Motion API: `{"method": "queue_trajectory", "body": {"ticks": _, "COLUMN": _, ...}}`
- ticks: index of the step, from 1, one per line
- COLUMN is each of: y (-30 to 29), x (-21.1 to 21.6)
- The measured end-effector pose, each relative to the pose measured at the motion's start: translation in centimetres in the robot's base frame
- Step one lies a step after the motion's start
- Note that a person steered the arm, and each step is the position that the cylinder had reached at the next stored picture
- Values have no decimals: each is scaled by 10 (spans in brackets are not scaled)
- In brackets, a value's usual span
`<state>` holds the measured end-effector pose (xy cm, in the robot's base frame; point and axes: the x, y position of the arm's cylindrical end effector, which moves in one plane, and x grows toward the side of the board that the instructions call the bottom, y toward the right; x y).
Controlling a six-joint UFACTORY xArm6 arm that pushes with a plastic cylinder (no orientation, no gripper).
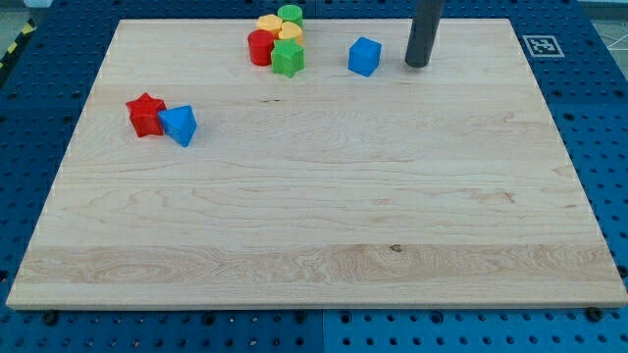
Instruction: Push red star to the center of the board
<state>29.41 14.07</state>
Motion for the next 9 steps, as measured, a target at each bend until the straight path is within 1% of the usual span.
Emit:
{"method": "queue_trajectory", "body": {"ticks": 2, "y": -95, "x": -13}}
{"method": "queue_trajectory", "body": {"ticks": 3, "y": -112, "x": -17}}
{"method": "queue_trajectory", "body": {"ticks": 4, "y": -72, "x": -18}}
{"method": "queue_trajectory", "body": {"ticks": 5, "y": -64, "x": -11}}
{"method": "queue_trajectory", "body": {"ticks": 6, "y": -103, "x": 38}}
{"method": "queue_trajectory", "body": {"ticks": 7, "y": -172, "x": 67}}
{"method": "queue_trajectory", "body": {"ticks": 9, "y": -317, "x": 53}}
